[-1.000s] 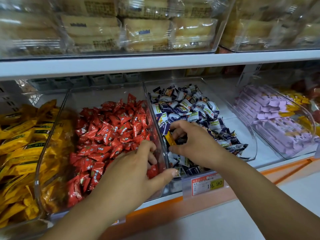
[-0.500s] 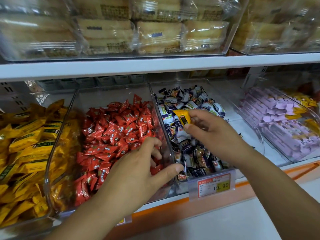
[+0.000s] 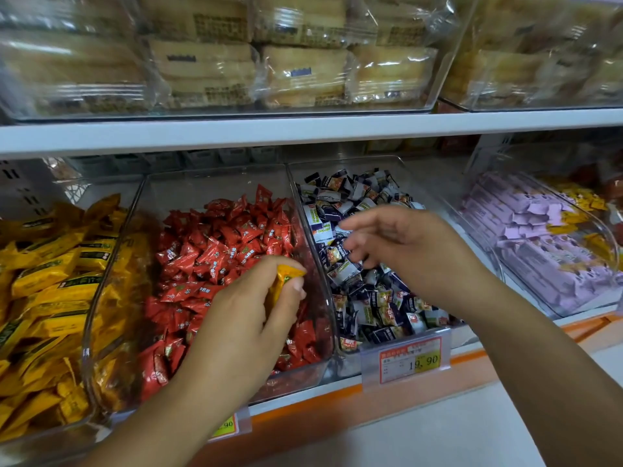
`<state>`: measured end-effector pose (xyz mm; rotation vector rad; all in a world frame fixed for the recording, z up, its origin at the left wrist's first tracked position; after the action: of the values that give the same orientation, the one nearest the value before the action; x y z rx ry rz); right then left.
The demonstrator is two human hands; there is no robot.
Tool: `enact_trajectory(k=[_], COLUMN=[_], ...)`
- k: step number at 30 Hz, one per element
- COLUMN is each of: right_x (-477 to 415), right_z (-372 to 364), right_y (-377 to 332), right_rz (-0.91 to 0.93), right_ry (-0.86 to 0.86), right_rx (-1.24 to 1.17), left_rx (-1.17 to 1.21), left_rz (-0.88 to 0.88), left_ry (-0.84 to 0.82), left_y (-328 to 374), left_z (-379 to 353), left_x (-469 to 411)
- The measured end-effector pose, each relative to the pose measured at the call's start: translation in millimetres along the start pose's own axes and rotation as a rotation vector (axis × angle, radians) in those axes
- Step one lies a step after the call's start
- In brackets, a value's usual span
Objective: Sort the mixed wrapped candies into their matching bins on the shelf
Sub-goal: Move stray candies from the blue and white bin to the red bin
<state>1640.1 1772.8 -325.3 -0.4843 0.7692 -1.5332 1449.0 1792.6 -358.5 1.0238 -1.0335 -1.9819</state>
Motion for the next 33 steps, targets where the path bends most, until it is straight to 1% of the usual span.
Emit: enact_trajectory(k=[1,3,5,7,12,14,18,22,25,28,29,31,32,33], right_x=[-3,-5,-7,-11,-16,-14,-11,-9,-11,-13,-13,-12,-11,-12], right_z=[-4,-28,-55,-67,-67,-66,-52,-41,-38,-27,-20,-10,-10,-11], right_y=[9,21,26,27,35,34,31,32,31,26,21,4,-7,-16], right_rz=[-0.038,-0.075,-0.027,-0.008,-0.114,-0.122,-0.122,-0.156,-0.189,-0.204,-0.191,-0.119,-0.065,-0.016], right_ry=[-0.048,-0.221,-0.339,-0.359,-0.376,-0.343,-0.208,-0.182,-0.123,0.023,0.091,0.184,0.168,0.111], right_rx=[0.075,0.255,0.378,0.37,0.31,0.289,0.161,0.018,-0.004,0.033,0.028,-0.105,-0.183,-0.224], left_rx=[0.016,0.041,0.025,-0.056,-0.241,-0.276,-0.336,-0.395,-0.412,-0.414,-0.418,-0.422,-0.425,-0.425], left_rz=[0.021,0.055,0.066,0.074,0.127,0.145,0.176,0.163,0.163,0.159,0.157,0.157,0.157,0.159], left_ry=[-0.004,-0.049,-0.104,-0.161,-0.275,-0.297,-0.332,-0.352,-0.359,-0.364,-0.367,-0.363,-0.36,-0.359], left_y=[0,0,1,1,-3,-7,-7,-8,-8,-8,-8,-9,-9,-9], left_z=[0,-2,-5,-9,-17,-17,-18,-20,-20,-21,-21,-21,-20,-20], left_x=[0,1,2,3,5,5,4,4,4,4,4,4,4,3])
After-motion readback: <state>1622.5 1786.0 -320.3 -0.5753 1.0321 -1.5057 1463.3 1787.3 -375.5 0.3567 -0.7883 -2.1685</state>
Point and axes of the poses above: each hand's wrist, its own x-axis away from the middle knuckle, its own z-axis out of the back of the hand, y = z × x, the point moved 5 cm from there along -x, towards the middle knuckle, and after that the axes turned 13 degrees about x, right-handed, at the moved point
